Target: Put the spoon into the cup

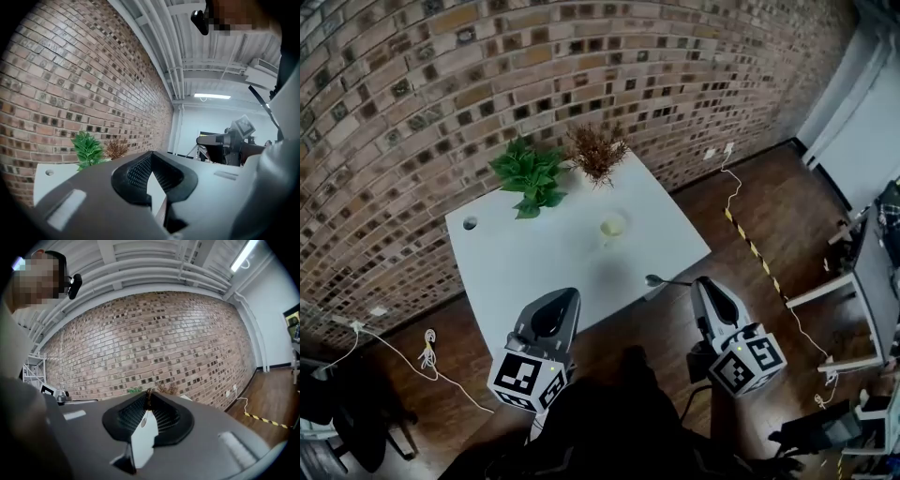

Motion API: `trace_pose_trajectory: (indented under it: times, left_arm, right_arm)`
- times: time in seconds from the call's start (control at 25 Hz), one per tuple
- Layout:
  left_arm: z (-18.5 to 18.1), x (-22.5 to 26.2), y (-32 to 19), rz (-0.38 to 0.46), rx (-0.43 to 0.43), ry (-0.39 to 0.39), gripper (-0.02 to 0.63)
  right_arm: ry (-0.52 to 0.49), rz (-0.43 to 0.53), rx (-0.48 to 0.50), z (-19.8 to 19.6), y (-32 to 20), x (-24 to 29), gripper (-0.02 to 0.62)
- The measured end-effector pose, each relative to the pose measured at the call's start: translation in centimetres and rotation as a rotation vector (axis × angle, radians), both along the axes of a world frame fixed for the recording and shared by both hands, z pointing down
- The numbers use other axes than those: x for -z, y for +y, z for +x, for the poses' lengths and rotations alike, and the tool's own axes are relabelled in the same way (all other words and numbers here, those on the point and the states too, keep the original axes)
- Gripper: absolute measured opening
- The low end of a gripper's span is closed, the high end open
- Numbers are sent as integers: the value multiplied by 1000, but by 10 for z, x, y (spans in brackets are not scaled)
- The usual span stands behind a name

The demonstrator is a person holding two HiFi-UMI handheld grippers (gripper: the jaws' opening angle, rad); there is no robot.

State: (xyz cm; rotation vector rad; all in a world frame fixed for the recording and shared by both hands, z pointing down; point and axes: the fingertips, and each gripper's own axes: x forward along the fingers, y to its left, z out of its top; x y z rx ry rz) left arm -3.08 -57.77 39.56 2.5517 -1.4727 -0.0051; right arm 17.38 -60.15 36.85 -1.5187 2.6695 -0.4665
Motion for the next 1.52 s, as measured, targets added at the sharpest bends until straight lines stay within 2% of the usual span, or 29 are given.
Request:
trace_pose_trajectory:
  times: [0.24, 0.44, 0.72, 1.0, 1.16, 1.36, 1.52]
  left_arm:
    - [28, -2, -40, -25, 121, 16, -6]
    - [41, 5, -75, -29, 237, -29, -6]
    - [54, 3, -102, -41, 365, -53, -6]
    - [23, 8, -123, -26, 423, -28, -6]
    - [4, 9, -135, -1, 391, -10, -6]
    - [-21, 1, -147, 15, 370, 32, -6]
    - [-36, -20, -161, -20, 382, 35, -8]
  right_arm:
    - [-32, 5, 133, 24, -65, 0, 46]
    - [-41, -4, 232, 46, -121, -5, 46]
    - [-65, -33, 381, 40, -170, -12, 46]
    - [-58, -14, 460, -7, -198, -5, 46]
    - [-30, -27, 442, -36, -215, -13, 46]
    - [54, -67, 443, -72, -230, -40, 46]
    - [85, -104, 437, -87, -241, -69, 46]
